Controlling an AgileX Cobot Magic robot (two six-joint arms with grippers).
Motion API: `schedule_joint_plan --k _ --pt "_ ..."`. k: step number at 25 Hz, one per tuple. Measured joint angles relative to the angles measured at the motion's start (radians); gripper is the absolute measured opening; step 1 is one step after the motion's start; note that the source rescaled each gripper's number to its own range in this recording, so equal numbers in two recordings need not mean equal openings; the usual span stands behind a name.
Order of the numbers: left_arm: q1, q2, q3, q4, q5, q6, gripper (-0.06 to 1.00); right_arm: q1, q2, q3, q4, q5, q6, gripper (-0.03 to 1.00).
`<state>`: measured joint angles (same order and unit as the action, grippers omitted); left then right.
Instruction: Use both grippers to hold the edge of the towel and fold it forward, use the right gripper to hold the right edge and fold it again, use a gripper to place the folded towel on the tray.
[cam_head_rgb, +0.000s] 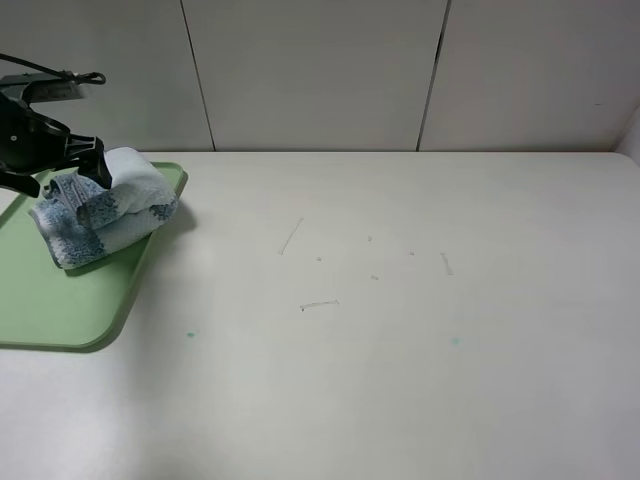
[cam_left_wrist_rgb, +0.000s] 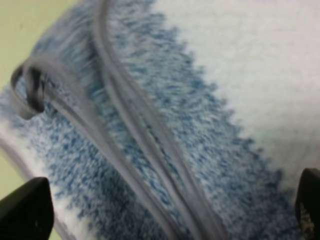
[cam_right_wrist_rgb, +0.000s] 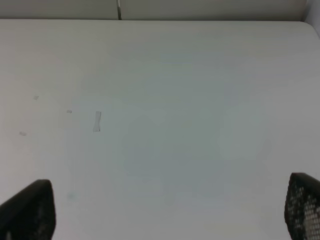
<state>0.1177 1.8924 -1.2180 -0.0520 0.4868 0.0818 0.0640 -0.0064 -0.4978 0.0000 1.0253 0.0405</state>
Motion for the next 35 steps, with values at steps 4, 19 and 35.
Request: schedule_joint_plan --k 4,19,35 --pt "0.000 -0.008 0.000 0.007 0.034 0.000 0.99 0.000 0.000 0.000 0.000 0.000 0.000 1.00" --pt "0.000 -0.262 0.000 0.010 0.322 -0.004 1.00 0.000 0.000 0.000 0.000 0.000 0.000 1.00" --pt "0.000 -0.712 0.196 0.013 0.521 0.001 1.00 0.000 0.000 0.000 0.000 0.000 0.000 1.00"
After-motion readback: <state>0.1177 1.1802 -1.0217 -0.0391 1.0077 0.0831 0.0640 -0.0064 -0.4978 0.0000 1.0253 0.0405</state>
